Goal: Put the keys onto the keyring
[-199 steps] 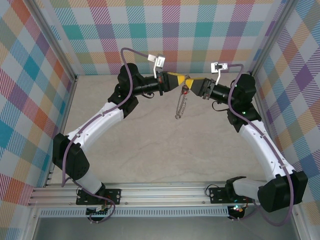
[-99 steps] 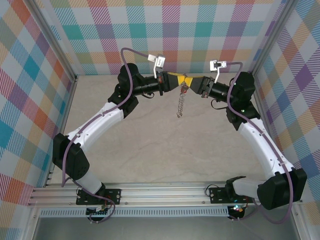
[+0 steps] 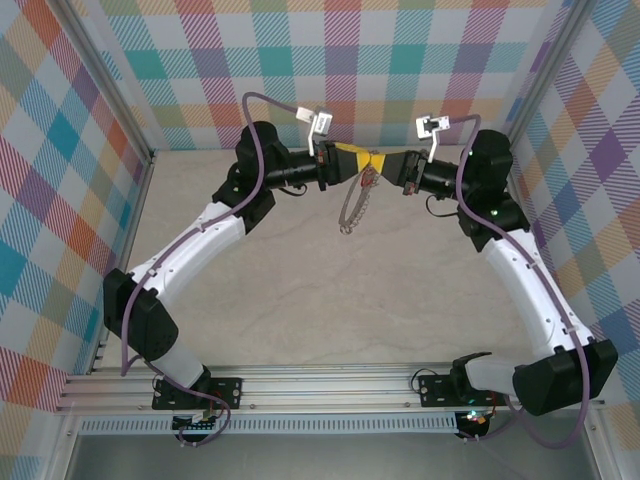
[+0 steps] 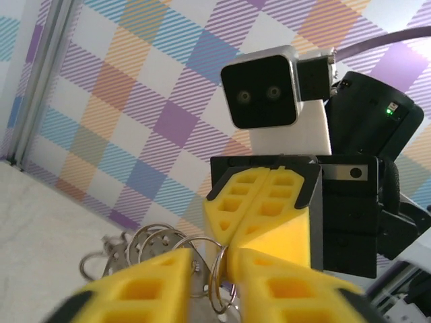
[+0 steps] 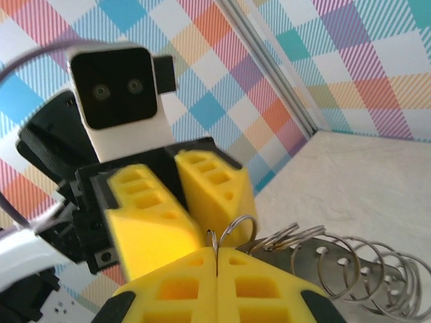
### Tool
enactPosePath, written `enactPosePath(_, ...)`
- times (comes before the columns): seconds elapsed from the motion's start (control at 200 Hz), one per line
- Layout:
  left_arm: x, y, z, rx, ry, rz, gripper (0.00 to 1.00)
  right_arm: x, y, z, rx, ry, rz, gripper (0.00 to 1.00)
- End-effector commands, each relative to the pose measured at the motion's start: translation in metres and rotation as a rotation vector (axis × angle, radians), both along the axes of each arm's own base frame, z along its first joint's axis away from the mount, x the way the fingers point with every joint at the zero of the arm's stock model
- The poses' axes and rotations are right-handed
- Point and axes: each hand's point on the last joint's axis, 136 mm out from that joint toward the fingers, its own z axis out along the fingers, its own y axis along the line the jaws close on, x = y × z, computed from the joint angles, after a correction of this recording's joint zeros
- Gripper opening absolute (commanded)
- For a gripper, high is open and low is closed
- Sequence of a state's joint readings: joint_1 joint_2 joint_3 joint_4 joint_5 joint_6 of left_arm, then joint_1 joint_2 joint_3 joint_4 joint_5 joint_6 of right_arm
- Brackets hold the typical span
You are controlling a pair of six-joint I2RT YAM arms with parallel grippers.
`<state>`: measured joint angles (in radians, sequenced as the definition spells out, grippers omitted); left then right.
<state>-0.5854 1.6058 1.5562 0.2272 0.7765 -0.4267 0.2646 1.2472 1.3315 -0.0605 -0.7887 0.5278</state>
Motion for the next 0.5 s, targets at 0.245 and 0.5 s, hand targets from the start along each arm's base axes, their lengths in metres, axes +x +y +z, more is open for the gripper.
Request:
enactPosePath(0.245, -0.014, 0.036, 0.016, 0.168, -0.14, -0.058, 0.46, -0.031, -0.003, -0.01, -0.183, -0.066, 0.181, 0.0)
enactPosePath(0.5, -0.037, 0.029, 0.001, 0.256, -0.107, -0.281, 0.35, -0.031, 0.003, -0.015, -0.168, -0.045, 0.268, 0.0)
